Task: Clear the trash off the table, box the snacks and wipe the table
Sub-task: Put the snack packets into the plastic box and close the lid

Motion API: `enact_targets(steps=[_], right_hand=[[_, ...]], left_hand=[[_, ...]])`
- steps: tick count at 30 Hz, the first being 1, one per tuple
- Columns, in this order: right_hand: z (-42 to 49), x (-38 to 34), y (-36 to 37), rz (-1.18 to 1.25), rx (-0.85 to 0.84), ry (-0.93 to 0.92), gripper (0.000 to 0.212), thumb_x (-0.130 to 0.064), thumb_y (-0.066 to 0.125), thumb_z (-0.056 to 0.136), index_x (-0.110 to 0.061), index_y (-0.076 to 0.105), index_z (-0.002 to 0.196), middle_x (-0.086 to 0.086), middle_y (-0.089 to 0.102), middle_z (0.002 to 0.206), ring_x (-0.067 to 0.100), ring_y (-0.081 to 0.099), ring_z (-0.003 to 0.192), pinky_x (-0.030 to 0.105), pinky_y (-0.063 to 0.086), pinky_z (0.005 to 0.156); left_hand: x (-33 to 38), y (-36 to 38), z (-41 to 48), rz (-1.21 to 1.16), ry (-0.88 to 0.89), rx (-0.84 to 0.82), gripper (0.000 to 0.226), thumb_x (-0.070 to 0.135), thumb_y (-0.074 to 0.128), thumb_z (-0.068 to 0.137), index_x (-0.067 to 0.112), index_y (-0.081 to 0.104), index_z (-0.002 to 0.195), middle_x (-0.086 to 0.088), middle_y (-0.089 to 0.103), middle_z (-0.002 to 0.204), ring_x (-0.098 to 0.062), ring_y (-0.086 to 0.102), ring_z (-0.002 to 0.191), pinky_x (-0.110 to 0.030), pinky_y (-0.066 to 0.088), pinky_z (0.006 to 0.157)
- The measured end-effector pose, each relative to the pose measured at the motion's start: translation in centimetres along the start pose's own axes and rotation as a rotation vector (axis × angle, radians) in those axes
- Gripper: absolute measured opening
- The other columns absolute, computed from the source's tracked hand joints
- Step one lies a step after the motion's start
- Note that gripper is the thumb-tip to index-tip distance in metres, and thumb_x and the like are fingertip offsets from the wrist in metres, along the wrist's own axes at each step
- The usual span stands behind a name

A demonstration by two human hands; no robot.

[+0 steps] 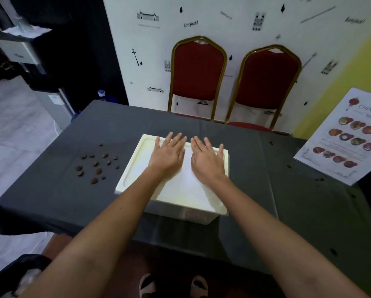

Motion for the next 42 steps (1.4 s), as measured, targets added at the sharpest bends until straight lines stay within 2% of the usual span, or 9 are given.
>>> enact_targets(steps=[7, 11, 14, 18, 21, 31, 35, 39, 42], right_hand=[[-0.7, 2.7, -0.2, 0.061, 0.012, 0.105, 0.053, -0.031, 0.022, 0.102, -0.026, 0.009, 0.153, -0.005, 0.009, 0.161, 0.022, 0.005, 0.148, 0.058, 0.007, 0.116], [-3.3, 5.9, 0.6, 0.563, 0.052, 0.353, 0.056, -0.034, 0.03, 0.102, -0.028, 0.007, 0.153, 0.003, 0.004, 0.161, 0.033, 0.014, 0.145, 0.052, 0.023, 0.114], [-6.0, 6.1, 1.5, 0.83, 0.072, 0.473, 0.064, -0.031, 0.034, 0.102, -0.023, -0.003, 0.153, 0.009, 0.017, 0.157, 0.03, 0.034, 0.137, 0.038, 0.038, 0.101], [-7.6, 6.2, 1.8, 0.744, 0.055, 0.544, 0.062, -0.037, 0.034, 0.1, -0.018, 0.006, 0.152, 0.01, 0.031, 0.149, 0.031, 0.043, 0.128, 0.045, 0.04, 0.097], [-7.6, 6.2, 1.5, 0.703, 0.083, 0.541, 0.057, -0.036, 0.033, 0.1, -0.013, 0.015, 0.149, 0.012, 0.037, 0.141, 0.031, 0.048, 0.119, 0.043, 0.042, 0.09], [-10.7, 5.1, 1.9, 0.683, 0.016, 0.417, 0.074, -0.046, 0.042, 0.096, -0.017, 0.002, 0.151, 0.009, 0.033, 0.135, 0.026, 0.053, 0.105, 0.034, 0.044, 0.073], [-12.9, 4.1, 1.9, 0.689, 0.073, 0.32, 0.067, -0.038, 0.039, 0.099, -0.018, 0.002, 0.151, 0.009, 0.036, 0.129, 0.018, 0.05, 0.091, 0.034, 0.048, 0.07], [-11.7, 4.6, 1.7, 0.648, -0.006, 0.328, 0.066, -0.038, 0.035, 0.101, -0.016, -0.001, 0.151, 0.013, 0.036, 0.136, 0.027, 0.054, 0.103, 0.036, 0.044, 0.072], [-10.0, 4.9, 0.9, 0.449, -0.083, 0.292, 0.072, -0.045, 0.034, 0.099, -0.02, -0.009, 0.151, 0.015, 0.026, 0.142, 0.034, 0.051, 0.113, 0.042, 0.047, 0.085]], left_hand=[[-4.9, -1.4, -0.6, 0.126, -0.192, 0.004, 0.055, 0.039, 0.009, 0.099, 0.022, 0.006, 0.152, 0.002, 0.007, 0.16, -0.017, -0.003, 0.147, -0.053, -0.005, 0.117], [-6.5, -1.5, -2.6, 0.018, -0.311, -0.064, 0.056, 0.047, 0.013, 0.099, 0.032, -0.002, 0.151, -0.001, -0.007, 0.16, -0.03, -0.001, 0.147, -0.057, 0.01, 0.116], [-7.3, -1.8, -5.5, -0.091, -0.408, -0.008, 0.056, 0.049, 0.017, 0.099, 0.035, 0.002, 0.15, -0.005, 0.004, 0.16, -0.036, 0.027, 0.139, -0.052, 0.034, 0.106], [-8.4, -2.4, -8.4, -0.143, -0.562, 0.094, 0.058, 0.044, 0.02, 0.1, 0.02, 0.007, 0.151, -0.021, 0.047, 0.137, -0.042, 0.049, 0.117, -0.049, 0.041, 0.091], [-8.9, -3.2, -9.5, -0.18, -0.703, 0.247, 0.055, 0.042, 0.022, 0.1, 0.003, 0.049, 0.128, -0.026, 0.058, 0.12, -0.043, 0.053, 0.108, -0.045, 0.042, 0.084], [-10.3, -2.2, -10.7, -0.363, -0.79, 0.204, 0.058, 0.05, 0.026, 0.097, 0.004, 0.062, 0.098, -0.018, 0.062, 0.1, -0.034, 0.054, 0.091, -0.038, 0.04, 0.077], [-9.9, -2.1, -14.0, -0.353, -0.858, 0.355, 0.063, 0.053, 0.03, 0.096, 0.002, 0.064, 0.078, -0.018, 0.061, 0.081, -0.035, 0.055, 0.083, -0.037, 0.038, 0.071], [-9.3, -2.8, -13.3, -0.246, -0.936, 0.263, 0.061, 0.051, 0.029, 0.097, 0.001, 0.064, 0.091, -0.021, 0.06, 0.095, -0.035, 0.053, 0.086, -0.037, 0.037, 0.072], [-8.3, -2.9, -11.6, -0.013, -0.835, 0.17, 0.054, 0.043, 0.022, 0.099, 0.005, 0.048, 0.128, -0.023, 0.052, 0.127, -0.04, 0.048, 0.115, -0.045, 0.036, 0.093]])
Point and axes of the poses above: each hand's wrist, its own z-axis towards the middle knuckle, its own y-axis out of the palm, x = y × z, the point moved 7 cm from there along z, towards the middle knuckle
